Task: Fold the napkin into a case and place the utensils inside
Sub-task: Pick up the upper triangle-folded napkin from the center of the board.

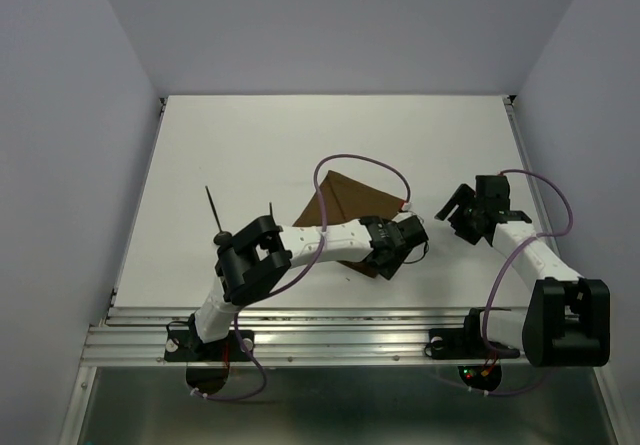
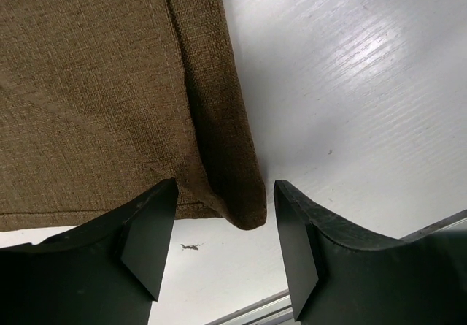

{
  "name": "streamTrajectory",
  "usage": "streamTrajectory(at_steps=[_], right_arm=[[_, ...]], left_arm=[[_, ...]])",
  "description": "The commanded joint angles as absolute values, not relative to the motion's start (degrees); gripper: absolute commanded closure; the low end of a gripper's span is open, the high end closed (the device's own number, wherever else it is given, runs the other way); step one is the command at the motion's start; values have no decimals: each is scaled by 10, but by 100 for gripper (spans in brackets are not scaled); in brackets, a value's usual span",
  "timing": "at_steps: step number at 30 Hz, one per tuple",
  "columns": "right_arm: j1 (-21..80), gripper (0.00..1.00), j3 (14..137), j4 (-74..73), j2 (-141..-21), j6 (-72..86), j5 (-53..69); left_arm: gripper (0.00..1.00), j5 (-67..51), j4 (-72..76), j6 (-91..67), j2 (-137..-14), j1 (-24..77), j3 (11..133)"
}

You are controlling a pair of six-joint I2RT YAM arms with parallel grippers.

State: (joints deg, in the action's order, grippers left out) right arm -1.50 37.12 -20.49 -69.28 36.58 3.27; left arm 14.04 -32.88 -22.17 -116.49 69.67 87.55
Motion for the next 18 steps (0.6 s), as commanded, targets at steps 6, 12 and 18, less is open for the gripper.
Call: streamTrajectory(at_steps=[6, 12, 18], right_arm=[[-20, 27, 381, -184, -700, 357, 47], [-20, 26, 376, -183, -696, 357, 46], [-20, 26, 374, -184, -690, 358, 47]], left_arm=[[33, 202, -350, -214, -1173, 709, 915], [33, 217, -355, -205, -1180, 719, 925], [38, 217, -351, -201, -1194, 722, 926]])
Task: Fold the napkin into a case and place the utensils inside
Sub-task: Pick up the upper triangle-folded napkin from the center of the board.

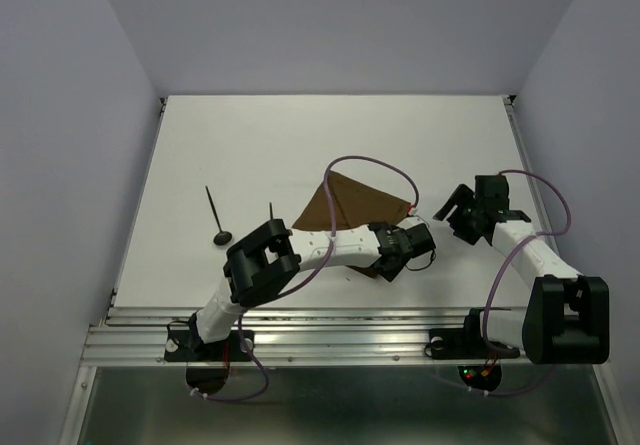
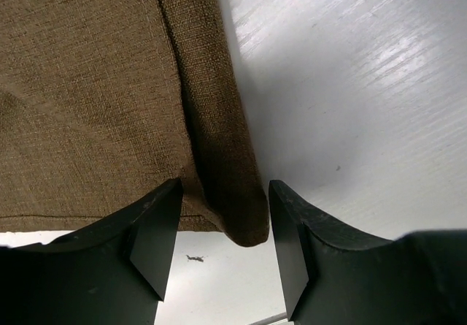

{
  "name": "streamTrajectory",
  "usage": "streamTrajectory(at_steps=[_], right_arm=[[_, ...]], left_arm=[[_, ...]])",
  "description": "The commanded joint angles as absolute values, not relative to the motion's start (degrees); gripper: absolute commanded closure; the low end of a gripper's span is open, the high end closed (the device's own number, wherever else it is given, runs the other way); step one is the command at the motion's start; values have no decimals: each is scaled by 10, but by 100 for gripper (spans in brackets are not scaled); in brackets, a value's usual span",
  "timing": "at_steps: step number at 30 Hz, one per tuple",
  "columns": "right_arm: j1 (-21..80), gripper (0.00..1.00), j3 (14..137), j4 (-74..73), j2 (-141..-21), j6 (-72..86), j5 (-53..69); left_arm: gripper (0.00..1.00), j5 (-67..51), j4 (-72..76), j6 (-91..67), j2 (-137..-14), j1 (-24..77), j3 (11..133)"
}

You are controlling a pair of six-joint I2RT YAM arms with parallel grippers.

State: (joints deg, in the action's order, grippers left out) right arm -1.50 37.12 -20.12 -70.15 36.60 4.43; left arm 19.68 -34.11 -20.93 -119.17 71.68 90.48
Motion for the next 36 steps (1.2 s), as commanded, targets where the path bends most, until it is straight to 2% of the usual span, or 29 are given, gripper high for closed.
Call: streamTrajectory(at_steps=[1, 12, 20, 36], right_arm=[[-20, 26, 374, -184, -689, 357, 47], [-20, 26, 367, -183, -677, 359, 51], [-20, 26, 367, -184, -674, 359, 53], [-20, 25, 367, -184, -672, 361, 56]], left_arm=[[38, 217, -351, -200, -1194, 722, 927], [42, 238, -363, -196, -1205, 730, 940], [37, 258, -371, -185, -1208, 745, 947], [46, 283, -345, -146, -1230, 751, 918]])
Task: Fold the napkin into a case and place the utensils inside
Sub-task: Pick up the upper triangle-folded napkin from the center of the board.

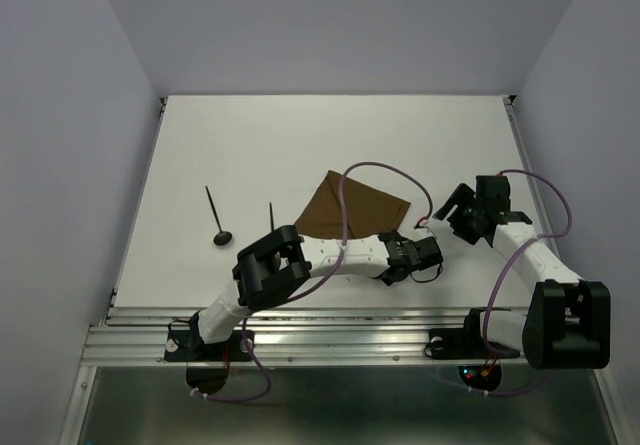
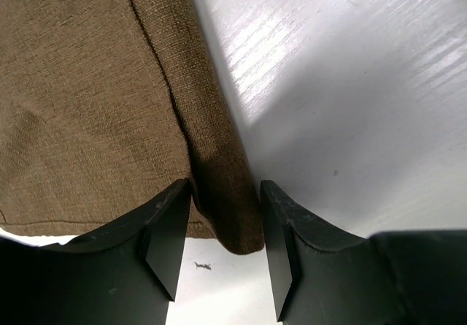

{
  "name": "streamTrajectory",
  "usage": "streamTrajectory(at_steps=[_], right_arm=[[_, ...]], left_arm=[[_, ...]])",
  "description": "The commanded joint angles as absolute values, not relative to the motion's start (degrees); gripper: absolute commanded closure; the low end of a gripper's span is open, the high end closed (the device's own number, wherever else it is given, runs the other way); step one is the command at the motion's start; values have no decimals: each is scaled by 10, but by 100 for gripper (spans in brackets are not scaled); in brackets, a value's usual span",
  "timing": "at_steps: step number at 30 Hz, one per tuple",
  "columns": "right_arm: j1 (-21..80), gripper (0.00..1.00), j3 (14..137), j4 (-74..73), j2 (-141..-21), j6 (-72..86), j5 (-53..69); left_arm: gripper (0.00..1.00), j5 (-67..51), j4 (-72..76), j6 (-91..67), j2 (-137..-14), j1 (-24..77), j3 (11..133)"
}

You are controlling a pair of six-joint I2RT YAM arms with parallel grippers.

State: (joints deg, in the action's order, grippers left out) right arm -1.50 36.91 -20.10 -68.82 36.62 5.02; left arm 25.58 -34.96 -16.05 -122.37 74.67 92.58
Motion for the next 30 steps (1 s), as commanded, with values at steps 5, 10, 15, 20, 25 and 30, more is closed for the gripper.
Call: streamTrajectory(at_steps=[5, 10, 15, 20, 25, 30], right_arm=[[-20, 25, 369, -185, -672, 361, 57], [-20, 25, 374, -185, -672, 361, 57], [-20, 25, 374, -186, -669, 362, 55], [-20, 25, 374, -191, -663, 361, 52], [-20, 25, 376, -191, -665, 345, 87], [-20, 20, 371, -163, -679, 333, 171]], left_arm=[[48, 283, -331, -138, -1232, 751, 899], [53, 278, -311, -128, -1233, 750, 878], [60, 230, -270, -116, -1226, 737, 845], [72, 178, -235, -103, -1211, 716, 816], [87, 144, -222, -91, -1183, 686, 809], [100, 84, -207, -78, -1121, 657, 797]])
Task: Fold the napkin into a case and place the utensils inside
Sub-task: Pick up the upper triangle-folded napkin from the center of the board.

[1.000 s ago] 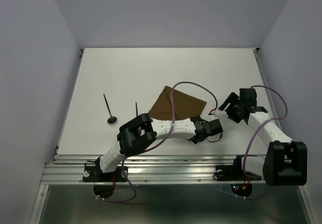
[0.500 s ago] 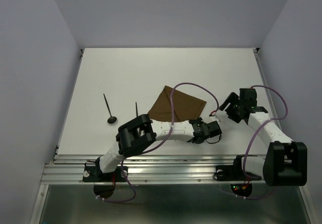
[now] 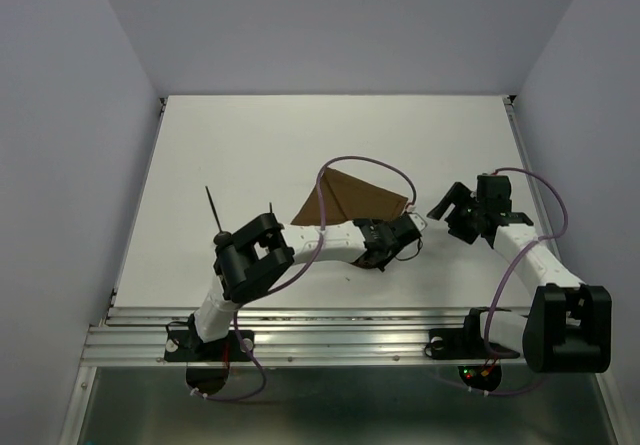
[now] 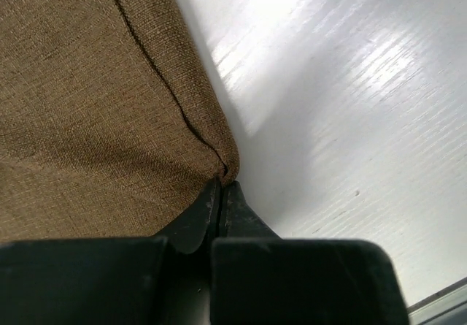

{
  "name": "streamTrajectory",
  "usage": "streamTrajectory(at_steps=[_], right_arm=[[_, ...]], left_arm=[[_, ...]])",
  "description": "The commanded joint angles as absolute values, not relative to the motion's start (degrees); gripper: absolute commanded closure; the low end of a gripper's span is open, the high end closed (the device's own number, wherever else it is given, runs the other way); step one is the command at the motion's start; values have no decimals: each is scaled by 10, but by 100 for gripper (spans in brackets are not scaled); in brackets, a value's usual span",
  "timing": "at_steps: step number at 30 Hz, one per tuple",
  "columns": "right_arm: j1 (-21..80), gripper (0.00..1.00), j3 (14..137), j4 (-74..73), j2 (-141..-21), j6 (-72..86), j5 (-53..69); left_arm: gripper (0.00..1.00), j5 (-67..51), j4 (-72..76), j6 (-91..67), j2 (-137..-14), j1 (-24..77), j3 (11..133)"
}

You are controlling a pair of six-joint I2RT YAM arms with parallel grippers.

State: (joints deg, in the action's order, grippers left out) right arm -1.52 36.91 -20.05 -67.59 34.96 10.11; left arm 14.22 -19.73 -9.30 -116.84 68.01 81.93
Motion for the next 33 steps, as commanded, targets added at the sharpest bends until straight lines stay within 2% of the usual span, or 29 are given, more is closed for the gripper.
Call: streamTrajectory(at_steps=[1, 6, 15, 18, 27, 33], right_arm=[[-20, 20, 367, -152, -682, 339, 197], [3, 16, 349, -73, -704, 394, 243], [88, 16, 345, 52, -817, 470, 236], [94, 18, 345, 89, -852, 490, 257], [94, 37, 366, 110, -926, 525, 216], [94, 43, 358, 134, -957, 539, 209]], left_arm=[[100, 74, -199, -77, -1111, 649, 795], [100, 28, -186, -77, -1072, 632, 780], [100, 3, -173, -86, -1056, 621, 761], [100, 3, -170, -86, -1050, 619, 758], [100, -5, -168, -83, -1025, 613, 745], [100, -19, -163, -85, -1012, 611, 743]])
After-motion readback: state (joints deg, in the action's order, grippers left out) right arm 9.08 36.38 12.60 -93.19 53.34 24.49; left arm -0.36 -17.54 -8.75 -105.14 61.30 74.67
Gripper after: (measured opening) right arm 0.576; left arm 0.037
